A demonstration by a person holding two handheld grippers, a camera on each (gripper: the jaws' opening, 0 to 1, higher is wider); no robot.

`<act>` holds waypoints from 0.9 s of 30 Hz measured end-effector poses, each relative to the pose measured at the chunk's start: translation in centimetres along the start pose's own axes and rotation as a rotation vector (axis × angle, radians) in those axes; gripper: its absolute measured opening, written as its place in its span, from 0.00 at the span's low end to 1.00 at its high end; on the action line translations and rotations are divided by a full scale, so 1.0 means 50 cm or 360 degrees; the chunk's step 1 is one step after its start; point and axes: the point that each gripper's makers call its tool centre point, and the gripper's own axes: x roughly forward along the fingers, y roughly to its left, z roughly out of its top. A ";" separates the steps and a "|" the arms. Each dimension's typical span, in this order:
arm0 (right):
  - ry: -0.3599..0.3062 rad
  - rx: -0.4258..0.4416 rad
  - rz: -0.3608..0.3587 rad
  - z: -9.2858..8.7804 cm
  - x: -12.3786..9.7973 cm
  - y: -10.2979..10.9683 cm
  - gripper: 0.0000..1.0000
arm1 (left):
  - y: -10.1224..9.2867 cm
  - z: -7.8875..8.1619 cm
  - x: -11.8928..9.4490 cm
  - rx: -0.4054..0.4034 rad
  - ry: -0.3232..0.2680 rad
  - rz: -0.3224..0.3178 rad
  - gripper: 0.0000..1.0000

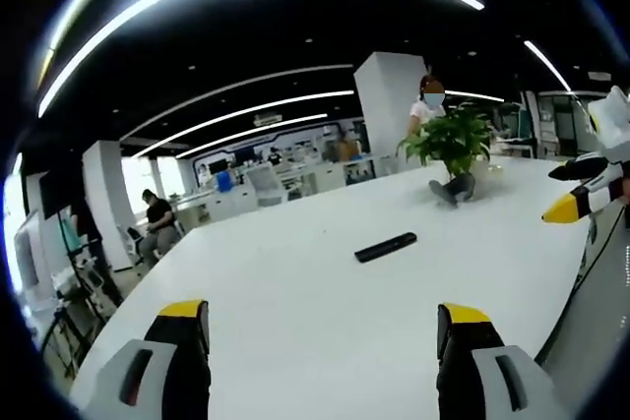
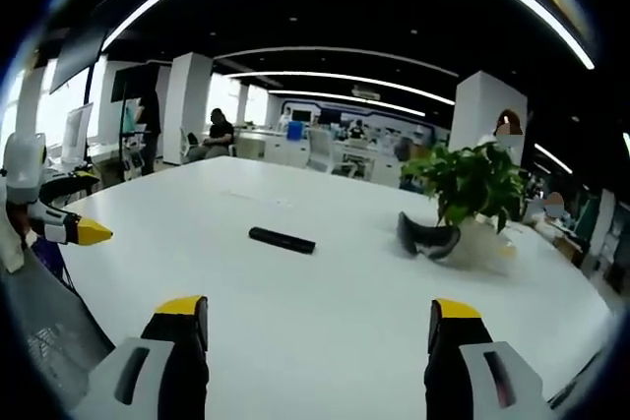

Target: Press the specified remote control buttons in sequence, fully releasing each button before pressing the next.

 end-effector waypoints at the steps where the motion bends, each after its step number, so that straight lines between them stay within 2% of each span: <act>1: -0.0037 0.0017 0.0005 0.008 -0.002 0.002 0.96 | -0.001 0.000 0.000 0.0006 0.0000 -0.0004 0.99; 3: -0.0072 0.0033 0.0004 0.016 -0.005 0.000 0.97 | -0.003 0.001 0.000 0.0011 -0.0005 -0.0011 0.99; 12: 0.0052 0.0001 -0.0022 -0.012 0.010 -0.005 0.99 | -0.002 -0.003 0.001 -0.0010 0.0021 -0.0010 0.99; 16: 0.0058 -0.0001 -0.0036 -0.014 0.008 -0.009 0.99 | -0.007 0.003 0.000 0.0000 0.0000 -0.0015 0.99; 22: 0.0099 -0.0031 -0.0066 -0.024 0.012 -0.017 0.99 | -0.018 0.002 0.003 0.0044 0.0016 -0.0036 1.00; 27: 0.0106 -0.0041 -0.0086 -0.025 0.013 -0.023 0.99 | -0.018 0.001 0.005 0.0033 0.0017 -0.0042 1.00</act>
